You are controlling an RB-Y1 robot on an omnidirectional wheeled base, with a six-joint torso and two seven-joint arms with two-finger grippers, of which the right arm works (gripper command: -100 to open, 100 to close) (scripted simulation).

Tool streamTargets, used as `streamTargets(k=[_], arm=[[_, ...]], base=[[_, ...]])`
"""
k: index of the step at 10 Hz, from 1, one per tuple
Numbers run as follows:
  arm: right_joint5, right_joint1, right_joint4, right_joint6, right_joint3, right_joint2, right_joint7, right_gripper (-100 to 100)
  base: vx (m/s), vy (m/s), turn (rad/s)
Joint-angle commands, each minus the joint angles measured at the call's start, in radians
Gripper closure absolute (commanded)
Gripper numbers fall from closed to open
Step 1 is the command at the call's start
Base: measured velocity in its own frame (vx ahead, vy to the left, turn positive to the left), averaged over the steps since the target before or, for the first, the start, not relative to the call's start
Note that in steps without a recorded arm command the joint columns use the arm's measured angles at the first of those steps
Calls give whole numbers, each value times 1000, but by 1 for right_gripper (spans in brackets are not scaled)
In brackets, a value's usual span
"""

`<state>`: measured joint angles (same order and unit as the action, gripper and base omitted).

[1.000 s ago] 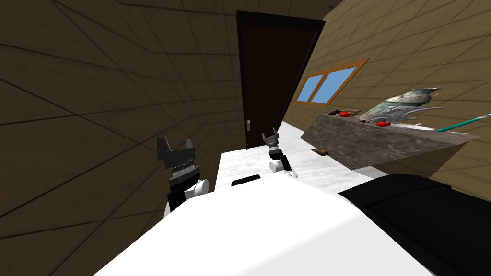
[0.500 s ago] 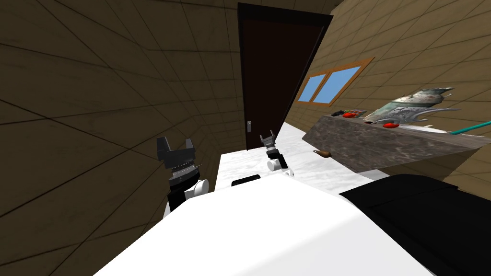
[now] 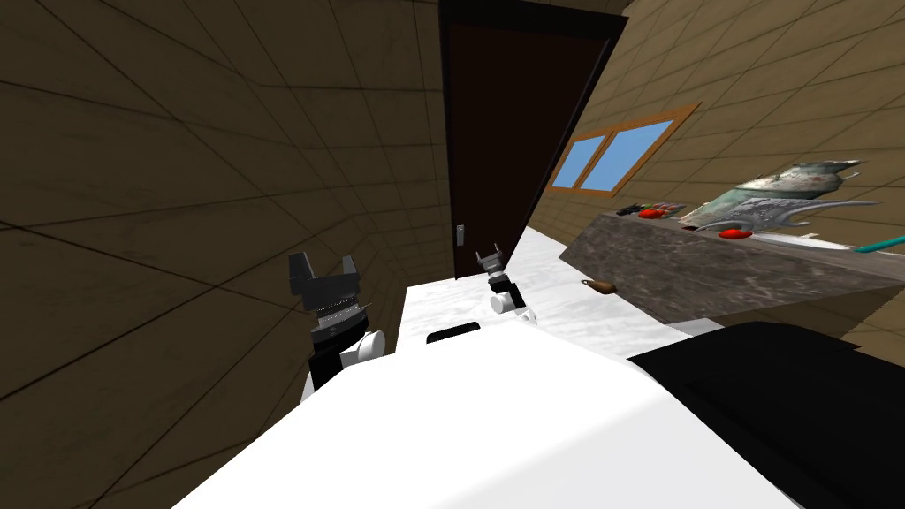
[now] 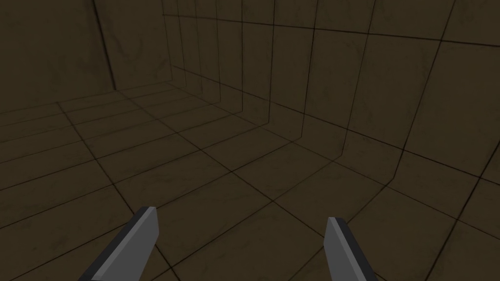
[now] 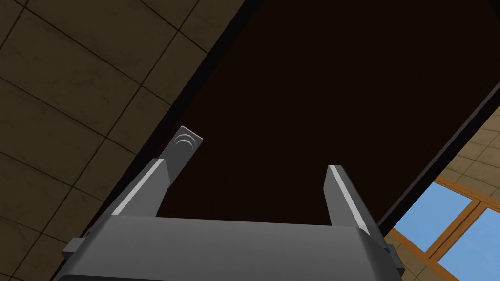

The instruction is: Pull the door open

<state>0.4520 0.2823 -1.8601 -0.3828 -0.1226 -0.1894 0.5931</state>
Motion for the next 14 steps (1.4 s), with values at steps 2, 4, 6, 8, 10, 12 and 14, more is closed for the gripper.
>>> streamTargets(k=[2, 4, 6, 8, 10, 12, 14], arm=[[42, -28, 54, 0, -13, -17, 51, -100], [74, -49, 95, 0, -25, -28, 88, -100], [104, -69, 136, -1, -36, -40, 123, -100], [134, -90, 176, -2, -47, -51, 158, -100], [164, -110, 216, -2, -58, -61, 193, -100], [193, -129, 254, -3, -68, -72, 226, -100], [221, -148, 291, -3, -78, -82, 259, -100]], base=[[107, -1, 7], [108, -11, 5], [99, 0, 6], [94, -8, 6], [94, -5, 6], [89, -11, 5], [109, -1, 5]])
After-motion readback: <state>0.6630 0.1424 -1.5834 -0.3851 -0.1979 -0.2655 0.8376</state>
